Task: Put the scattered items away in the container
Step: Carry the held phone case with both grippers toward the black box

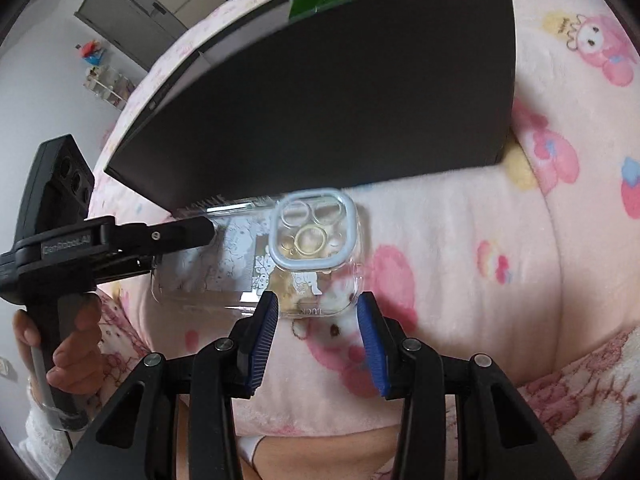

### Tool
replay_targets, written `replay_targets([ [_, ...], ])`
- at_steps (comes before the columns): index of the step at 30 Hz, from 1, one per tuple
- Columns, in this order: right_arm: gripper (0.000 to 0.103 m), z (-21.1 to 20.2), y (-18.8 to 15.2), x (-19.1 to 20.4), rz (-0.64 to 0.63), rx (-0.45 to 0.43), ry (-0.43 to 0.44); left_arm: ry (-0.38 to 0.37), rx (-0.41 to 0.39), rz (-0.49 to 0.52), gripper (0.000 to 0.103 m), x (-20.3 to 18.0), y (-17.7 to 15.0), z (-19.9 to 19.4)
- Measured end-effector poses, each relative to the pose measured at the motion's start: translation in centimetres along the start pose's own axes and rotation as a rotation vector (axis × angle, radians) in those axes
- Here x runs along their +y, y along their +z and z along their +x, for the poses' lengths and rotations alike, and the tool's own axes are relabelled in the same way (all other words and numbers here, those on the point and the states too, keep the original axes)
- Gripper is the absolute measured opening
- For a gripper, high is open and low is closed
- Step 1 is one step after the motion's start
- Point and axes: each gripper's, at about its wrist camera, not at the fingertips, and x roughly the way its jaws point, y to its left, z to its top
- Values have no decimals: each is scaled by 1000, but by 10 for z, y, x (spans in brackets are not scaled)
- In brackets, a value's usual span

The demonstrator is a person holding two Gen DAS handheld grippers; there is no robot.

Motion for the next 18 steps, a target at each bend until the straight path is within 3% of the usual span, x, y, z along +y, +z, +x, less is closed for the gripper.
replay_targets([
  [4,37,-9,-2,-9,56,-61,20,74,-89,-29,48,8,-4,-19],
  [9,37,0,4,-12,114,-76,12,92,-59,-40,48,11,-7,-15],
  [14,37,9,1,-2,62,-35,17,93,-86,-16,48,6,-12,-23],
  [16,40,6,-2,0,42,-29,54,86,-106,-26,52,8,-13,-29],
  [18,40,-2,-5,4,24,-62,143,86,-106,-36,52,10,-15,-31],
])
